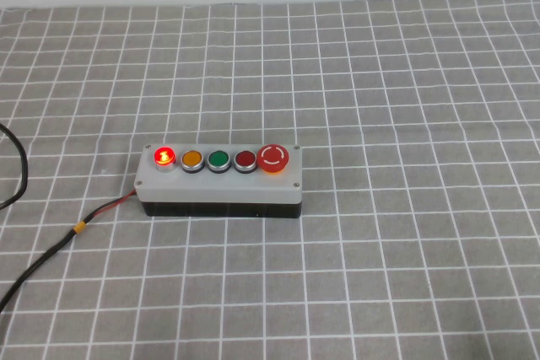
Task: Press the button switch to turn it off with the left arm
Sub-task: 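Press the lit red button on the button box to turn it off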
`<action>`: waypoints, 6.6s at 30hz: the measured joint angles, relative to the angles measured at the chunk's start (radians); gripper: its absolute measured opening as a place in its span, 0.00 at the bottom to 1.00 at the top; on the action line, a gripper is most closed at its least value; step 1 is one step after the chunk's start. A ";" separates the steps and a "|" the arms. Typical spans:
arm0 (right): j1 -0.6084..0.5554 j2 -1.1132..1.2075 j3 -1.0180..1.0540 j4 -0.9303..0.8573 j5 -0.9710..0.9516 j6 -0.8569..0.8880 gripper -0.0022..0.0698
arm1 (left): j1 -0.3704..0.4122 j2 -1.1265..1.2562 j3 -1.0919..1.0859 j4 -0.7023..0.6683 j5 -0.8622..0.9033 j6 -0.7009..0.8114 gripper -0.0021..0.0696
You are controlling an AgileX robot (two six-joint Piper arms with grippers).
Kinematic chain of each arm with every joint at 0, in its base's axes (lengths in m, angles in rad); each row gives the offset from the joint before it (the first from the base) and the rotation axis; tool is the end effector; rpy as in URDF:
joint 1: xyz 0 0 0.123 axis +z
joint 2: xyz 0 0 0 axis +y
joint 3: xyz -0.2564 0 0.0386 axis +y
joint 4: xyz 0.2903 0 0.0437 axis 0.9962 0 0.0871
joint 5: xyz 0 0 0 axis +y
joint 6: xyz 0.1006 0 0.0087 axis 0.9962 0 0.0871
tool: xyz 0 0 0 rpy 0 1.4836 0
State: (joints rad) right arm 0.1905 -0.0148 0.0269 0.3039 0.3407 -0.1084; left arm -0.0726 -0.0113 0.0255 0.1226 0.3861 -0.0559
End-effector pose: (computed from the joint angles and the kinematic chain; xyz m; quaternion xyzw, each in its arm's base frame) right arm 0.1269 0.0348 0.1729 -0.0352 0.7889 0.1513 0.5945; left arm 0.1301 -0.0048 0.1674 0.0391 0.8069 0.0142 0.5892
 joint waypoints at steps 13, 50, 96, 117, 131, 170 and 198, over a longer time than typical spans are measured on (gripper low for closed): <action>0.000 0.000 0.000 0.000 0.000 0.000 0.01 | 0.000 0.000 0.000 -0.468 -0.235 -0.134 0.02; 0.000 0.000 0.000 0.001 0.000 0.000 0.01 | -0.125 1.392 -1.181 -0.355 0.534 0.243 0.02; 0.000 0.000 0.000 0.026 0.000 0.000 0.01 | -0.203 1.860 -1.516 -0.235 0.591 0.239 0.02; 0.000 0.000 0.000 0.026 0.000 0.000 0.01 | -0.209 1.822 -1.515 -0.223 0.612 0.250 0.02; 0.000 0.000 0.000 0.027 0.000 0.000 0.01 | -0.211 1.292 -1.149 -0.301 0.253 0.300 0.02; 0.000 0.000 0.000 0.027 0.000 0.000 0.01 | -0.209 0.350 -0.172 -0.328 -0.520 0.352 0.02; 0.000 0.000 0.000 0.027 0.000 0.000 0.01 | -0.050 0.001 0.000 -0.154 0.004 0.227 0.02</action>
State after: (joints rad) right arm 0.1905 -0.0148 0.0269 0.3307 0.3407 -0.1084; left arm -0.1226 -0.0107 0.0259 -0.0317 0.3903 0.1712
